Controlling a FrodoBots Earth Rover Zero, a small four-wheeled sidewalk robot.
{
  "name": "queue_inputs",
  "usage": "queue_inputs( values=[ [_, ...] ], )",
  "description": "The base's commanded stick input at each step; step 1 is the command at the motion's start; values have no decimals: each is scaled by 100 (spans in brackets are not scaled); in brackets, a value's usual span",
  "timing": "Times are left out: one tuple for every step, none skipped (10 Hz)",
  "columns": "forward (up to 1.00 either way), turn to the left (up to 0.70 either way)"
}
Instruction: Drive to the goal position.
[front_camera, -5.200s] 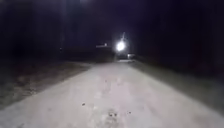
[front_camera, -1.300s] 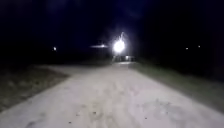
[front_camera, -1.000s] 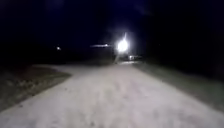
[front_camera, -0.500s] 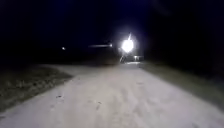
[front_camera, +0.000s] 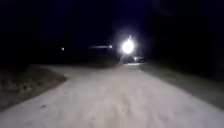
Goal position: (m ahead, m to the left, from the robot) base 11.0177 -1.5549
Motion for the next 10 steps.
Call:
queue_inputs(
  values=[
    [100, -16],
    [100, -24],
    [100, -33],
    [100, -20],
    [100, 0],
    [100, 0],
    [100, 0],
    [100, 0],
    [100, 0],
    [100, 0]
  ],
)
